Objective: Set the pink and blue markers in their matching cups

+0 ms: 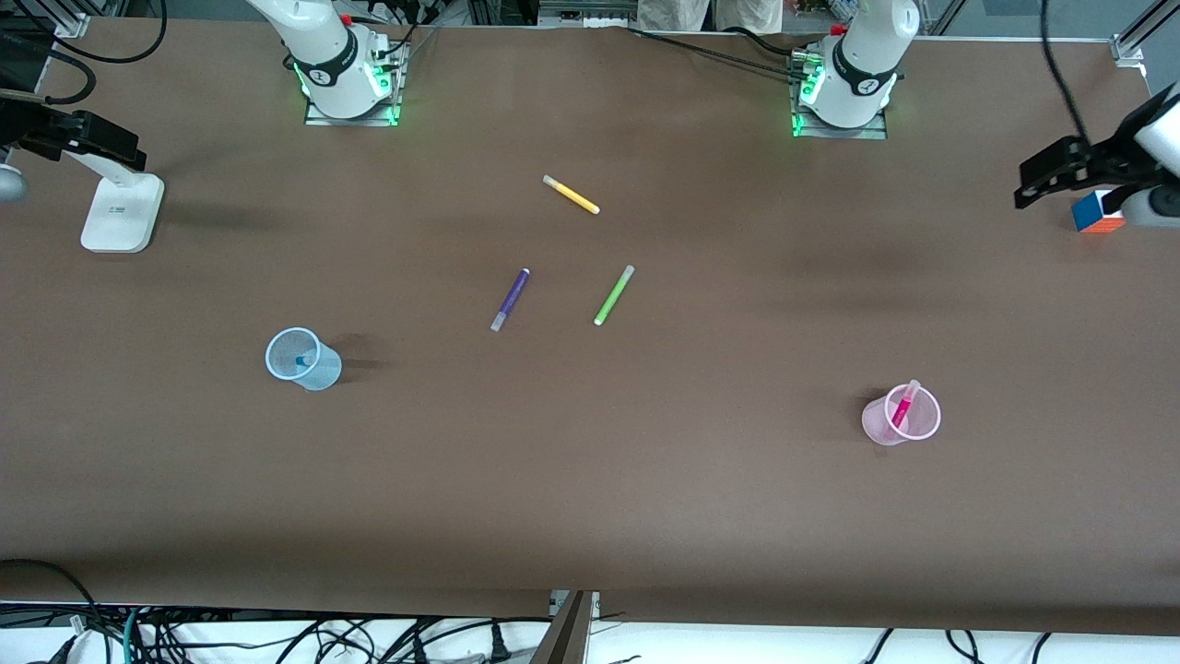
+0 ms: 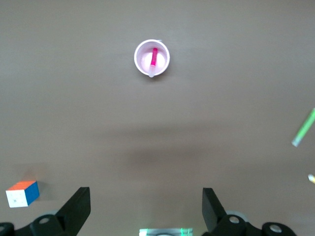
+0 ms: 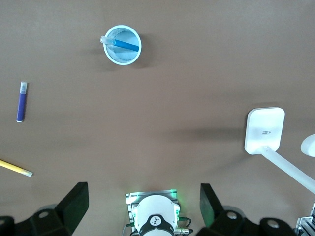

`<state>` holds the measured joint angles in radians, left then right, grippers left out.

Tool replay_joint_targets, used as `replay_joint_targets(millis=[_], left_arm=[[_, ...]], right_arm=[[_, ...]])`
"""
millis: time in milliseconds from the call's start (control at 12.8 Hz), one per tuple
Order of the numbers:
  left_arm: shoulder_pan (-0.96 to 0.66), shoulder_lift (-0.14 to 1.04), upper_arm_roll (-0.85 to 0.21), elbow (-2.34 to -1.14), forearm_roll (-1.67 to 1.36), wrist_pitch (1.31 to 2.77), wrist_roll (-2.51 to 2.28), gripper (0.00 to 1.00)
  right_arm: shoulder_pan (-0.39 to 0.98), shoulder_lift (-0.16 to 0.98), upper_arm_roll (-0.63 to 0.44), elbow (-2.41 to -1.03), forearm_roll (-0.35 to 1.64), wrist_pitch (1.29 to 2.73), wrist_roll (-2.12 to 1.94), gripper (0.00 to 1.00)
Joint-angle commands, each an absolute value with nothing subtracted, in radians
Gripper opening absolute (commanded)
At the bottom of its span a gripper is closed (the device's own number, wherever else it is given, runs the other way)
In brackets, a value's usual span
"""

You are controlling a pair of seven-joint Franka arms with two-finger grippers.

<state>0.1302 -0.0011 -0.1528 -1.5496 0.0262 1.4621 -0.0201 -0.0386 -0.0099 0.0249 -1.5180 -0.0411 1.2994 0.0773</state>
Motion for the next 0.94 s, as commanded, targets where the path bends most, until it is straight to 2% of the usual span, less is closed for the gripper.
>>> replay_joint_targets(millis=[0,469,860], left_arm=[[0.097,-0.103,-0.112,-1.726,0.052,1.546,-0.072,1.00],[0.097,-0.046,-0.104,-1.729,0.015,1.637,-0.049,1.00],[0.100,-0.021,-0.109,-1.704,0.014,1.606,-0.044,1.00]], right_arm=[[-0.041,0.003,0.028,-1.497,-0.043,1.296,0.083,1.00],[-0.043,0.005,0.028,-1.494,-0.044,1.299,0.080,1.00],[-0.046,0.006,0.028,-1.494,-0.044,1.304,0.075,1.00]])
